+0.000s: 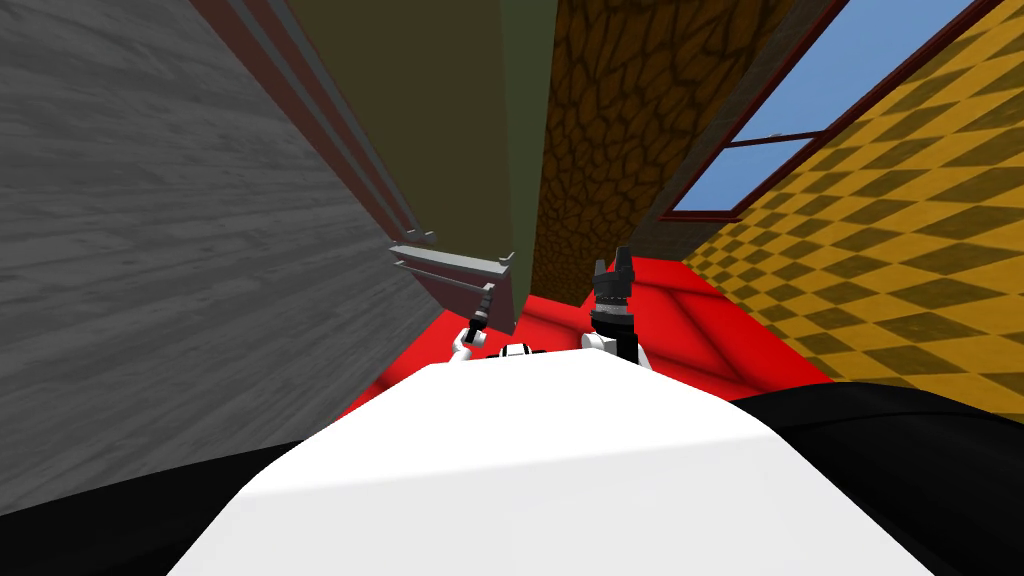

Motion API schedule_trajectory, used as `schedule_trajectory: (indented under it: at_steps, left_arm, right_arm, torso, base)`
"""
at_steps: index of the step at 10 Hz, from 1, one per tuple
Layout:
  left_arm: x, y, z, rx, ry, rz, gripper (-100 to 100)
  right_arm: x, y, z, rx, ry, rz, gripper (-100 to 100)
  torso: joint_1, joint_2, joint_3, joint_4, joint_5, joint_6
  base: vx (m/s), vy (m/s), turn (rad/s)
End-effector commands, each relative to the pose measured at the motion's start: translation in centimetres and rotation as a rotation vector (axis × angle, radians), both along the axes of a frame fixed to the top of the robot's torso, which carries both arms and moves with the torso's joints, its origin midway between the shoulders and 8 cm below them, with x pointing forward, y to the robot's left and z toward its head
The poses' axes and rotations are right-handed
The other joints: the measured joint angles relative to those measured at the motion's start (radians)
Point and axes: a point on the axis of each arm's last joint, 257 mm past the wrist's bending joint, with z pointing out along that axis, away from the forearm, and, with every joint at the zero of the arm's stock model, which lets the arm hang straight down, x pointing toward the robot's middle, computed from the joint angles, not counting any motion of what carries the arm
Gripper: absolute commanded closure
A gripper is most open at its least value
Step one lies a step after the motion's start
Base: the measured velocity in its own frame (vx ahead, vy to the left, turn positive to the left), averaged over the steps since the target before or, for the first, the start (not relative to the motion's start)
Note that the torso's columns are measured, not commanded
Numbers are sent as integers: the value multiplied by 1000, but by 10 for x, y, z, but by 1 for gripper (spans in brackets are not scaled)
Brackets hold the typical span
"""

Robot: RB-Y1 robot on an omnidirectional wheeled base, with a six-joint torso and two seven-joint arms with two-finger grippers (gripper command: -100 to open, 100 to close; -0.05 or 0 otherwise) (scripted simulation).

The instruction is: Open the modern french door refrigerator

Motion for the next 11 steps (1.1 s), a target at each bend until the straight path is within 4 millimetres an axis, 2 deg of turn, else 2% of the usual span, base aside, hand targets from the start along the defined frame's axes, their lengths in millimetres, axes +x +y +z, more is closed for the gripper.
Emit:
schedule_trajectory:
  at_steps: [1,2,3,4,6,8,11]
  left_arm:
    - [18,-10,7,4,-4,-8,100]
    - [16,-8,-3,8,16,-6,100]
    - [26,-17,6,4,3,-13,100]
    - [29,-19,0,11,18,-17,100]
    - [41,-31,5,15,17,-28,100]
    - [38,-31,3,14,19,-31,100]
    - [38,-32,5,15,18,-36,100]
  right_arm:
    - [0,0,0,0,0,0,0]
    - [0,0,0,0,0,0,0]
    - [0,0,0,0,0,0,0]
    - [0,0,0,0,0,0,0]
    - [0,0,0,0,0,0,0]
    - [0,0,0,0,0,0,0]
    - [0,0,0,0,0,0,0]
  torso:
    - [0,2,0,2,-1,0]
    - [-1,2,1,3,-1,0]
    - [-2,-1,-1,2,-1,0]
    - [0,0,0,2,-1,-1]
    - [-1,4,2,2,-1,0]
    - [-4,1,0,3,-1,1]
    - [0,7,4,2,0,0]
  base:
    - [-107,47,24]
    - [-37,23,-6]
    - [-73,44,54]
    - [-85,38,31]
    - [-97,42,39]
    - [-56,30,9]
    - [-161,84,21]
